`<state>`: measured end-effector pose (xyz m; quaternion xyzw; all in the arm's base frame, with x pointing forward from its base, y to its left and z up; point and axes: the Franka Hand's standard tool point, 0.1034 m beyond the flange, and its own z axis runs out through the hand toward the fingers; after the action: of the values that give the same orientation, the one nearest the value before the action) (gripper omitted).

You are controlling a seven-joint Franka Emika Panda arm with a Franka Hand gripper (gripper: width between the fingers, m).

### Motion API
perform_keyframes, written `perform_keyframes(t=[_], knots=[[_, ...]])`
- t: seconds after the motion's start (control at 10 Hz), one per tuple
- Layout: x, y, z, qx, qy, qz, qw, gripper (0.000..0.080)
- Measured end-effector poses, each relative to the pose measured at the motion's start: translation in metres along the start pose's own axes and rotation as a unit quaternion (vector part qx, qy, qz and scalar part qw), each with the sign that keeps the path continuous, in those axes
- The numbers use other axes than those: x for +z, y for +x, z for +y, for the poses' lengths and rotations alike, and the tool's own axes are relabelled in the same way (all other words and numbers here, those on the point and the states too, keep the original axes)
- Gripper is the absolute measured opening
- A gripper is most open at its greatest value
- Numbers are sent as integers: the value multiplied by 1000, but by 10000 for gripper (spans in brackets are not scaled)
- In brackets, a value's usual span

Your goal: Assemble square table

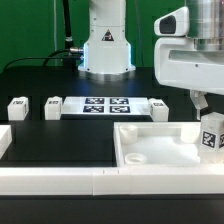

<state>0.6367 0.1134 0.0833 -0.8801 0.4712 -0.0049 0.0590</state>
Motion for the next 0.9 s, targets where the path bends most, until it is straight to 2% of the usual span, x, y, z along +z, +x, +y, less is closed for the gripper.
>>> perform_keyframes(t=[0.1,0.2,0.3,0.4,0.5,0.8,0.9], knots=[[0,0,0,5,0,0,1000,284],[0,0,0,-21,0,0,1000,351],[0,0,1,-43,-2,-1,999,351],[-1,-2,0,-89,-8,-2,996,535],[-3,-3,-2,-138,-11,-1,990,626],[-2,-2,-1,-253,-11,-2,967,649],[-2,-3,-1,-300,-15,0,954,649]])
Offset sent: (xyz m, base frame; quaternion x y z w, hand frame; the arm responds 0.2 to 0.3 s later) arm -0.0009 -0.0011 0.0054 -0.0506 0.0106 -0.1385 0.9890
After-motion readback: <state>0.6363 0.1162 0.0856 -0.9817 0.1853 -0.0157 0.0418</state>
